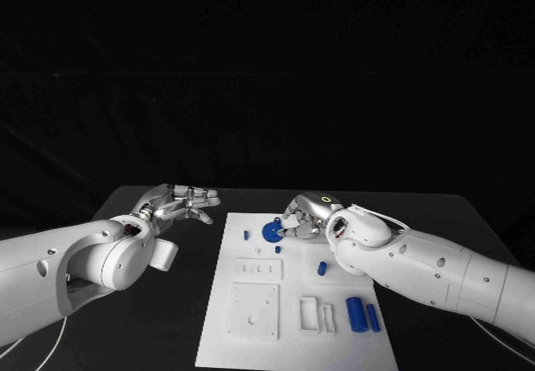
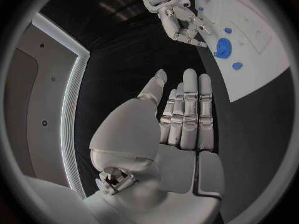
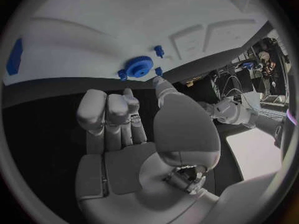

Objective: Assemble the parts on the task board

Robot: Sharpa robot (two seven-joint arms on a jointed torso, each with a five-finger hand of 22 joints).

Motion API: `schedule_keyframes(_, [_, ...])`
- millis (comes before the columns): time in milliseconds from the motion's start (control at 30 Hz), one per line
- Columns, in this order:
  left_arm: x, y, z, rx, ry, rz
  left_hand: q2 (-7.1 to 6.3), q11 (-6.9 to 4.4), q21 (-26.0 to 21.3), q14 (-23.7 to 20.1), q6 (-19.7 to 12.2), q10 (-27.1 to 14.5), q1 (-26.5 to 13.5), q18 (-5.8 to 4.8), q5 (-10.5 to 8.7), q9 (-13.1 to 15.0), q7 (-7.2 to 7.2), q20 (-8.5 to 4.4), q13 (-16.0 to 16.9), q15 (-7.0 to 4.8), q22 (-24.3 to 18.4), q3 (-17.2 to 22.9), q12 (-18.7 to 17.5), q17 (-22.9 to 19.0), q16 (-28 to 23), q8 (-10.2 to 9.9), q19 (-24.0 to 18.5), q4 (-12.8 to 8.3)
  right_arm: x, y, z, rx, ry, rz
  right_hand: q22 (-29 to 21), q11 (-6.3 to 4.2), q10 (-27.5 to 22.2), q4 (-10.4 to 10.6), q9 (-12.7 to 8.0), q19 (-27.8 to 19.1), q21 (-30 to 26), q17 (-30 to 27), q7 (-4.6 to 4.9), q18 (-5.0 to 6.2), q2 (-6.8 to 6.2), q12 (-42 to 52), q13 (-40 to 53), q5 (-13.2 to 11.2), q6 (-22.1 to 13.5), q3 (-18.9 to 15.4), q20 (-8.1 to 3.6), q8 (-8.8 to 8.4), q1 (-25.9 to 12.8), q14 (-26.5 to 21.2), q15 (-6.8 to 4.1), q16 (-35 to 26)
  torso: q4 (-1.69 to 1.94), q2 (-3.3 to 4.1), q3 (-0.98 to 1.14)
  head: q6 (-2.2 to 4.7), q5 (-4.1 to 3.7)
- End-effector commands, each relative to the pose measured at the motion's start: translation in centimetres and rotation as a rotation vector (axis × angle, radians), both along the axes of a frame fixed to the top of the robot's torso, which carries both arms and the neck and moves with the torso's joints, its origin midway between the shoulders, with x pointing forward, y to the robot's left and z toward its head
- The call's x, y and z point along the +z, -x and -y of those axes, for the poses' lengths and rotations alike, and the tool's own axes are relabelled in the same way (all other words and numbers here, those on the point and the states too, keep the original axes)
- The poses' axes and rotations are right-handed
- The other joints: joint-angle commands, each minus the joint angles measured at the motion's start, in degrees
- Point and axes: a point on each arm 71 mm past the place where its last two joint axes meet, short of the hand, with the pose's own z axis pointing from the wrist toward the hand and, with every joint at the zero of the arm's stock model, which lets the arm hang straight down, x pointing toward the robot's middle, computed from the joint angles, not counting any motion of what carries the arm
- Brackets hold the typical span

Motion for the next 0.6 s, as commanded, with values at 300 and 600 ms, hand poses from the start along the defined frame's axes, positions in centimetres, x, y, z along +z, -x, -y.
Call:
schedule_keyframes(300, [0.2, 0.0, 0.4, -0.017, 0.003, 0.007, 0.17, 0.01, 0.14, -0.32, -0.17, -0.35, 0.13, 0.84, -0.15, 0.09, 0.03, 0.04, 0.10, 0.07, -0.05, -0.26, -0.16, -0.05, -0.24, -0.26, -0.34, 0.22, -0.8, -0.5, -1.6, 0.004, 0.033, -0.041, 7.40, 0.27, 0.36, -2.76, -0.06, 3.00, 0.48, 0.21, 0.34, -0.29, 0.13, 0.27, 0.18, -1.69, -0.83, 1.87, 0.35, -0.24, 0.68, 0.13, 0.28, 0.54, 0.34, 0.01, -0.16, -0.02, -0.20])
schedule_keyframes(600, [0.2, -0.1, 0.6, -0.020, 0.004, 0.007, 0.17, 0.01, 0.14, -0.32, -0.17, -0.35, 0.13, 0.84, -0.15, 0.09, 0.03, 0.04, 0.10, 0.07, -0.05, -0.26, -0.16, -0.05, -0.24, -0.26, -0.34, 0.22, -1.8, -1.2, -2.7, -0.012, 0.076, -0.069, 7.36, 0.42, 0.14, -4.68, -0.08, 2.93, 0.37, 0.15, 0.60, -0.22, 0.17, 0.07, 0.06, -2.11, -1.90, 2.90, 0.46, -0.28, 0.28, 0.10, 0.39, 0.52, 0.59, -0.04, -0.26, -0.21, -0.28])
